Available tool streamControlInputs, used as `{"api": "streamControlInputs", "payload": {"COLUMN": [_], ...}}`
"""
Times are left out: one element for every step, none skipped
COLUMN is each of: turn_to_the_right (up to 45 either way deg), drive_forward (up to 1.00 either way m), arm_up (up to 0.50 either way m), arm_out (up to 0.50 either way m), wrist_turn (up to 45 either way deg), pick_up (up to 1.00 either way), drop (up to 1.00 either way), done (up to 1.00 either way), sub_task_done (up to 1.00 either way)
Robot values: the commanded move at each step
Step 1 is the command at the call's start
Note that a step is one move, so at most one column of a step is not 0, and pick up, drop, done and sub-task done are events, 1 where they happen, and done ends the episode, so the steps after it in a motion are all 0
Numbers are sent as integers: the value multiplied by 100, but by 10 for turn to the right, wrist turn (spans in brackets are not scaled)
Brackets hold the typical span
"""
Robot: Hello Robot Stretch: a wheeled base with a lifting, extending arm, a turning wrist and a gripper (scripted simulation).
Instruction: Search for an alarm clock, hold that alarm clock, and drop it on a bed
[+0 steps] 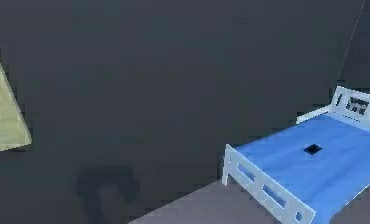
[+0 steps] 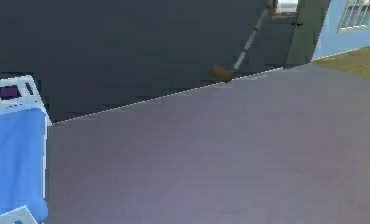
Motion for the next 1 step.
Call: {"api": "streamControlInputs", "payload": {"turn_to_the_right": [450], "drive_forward": [0], "arm_up": [0], "arm_out": [0], "wrist_turn": [0], "pick_up": [0], "drop": [0], "done": [0], "sub_task_done": [0]}}
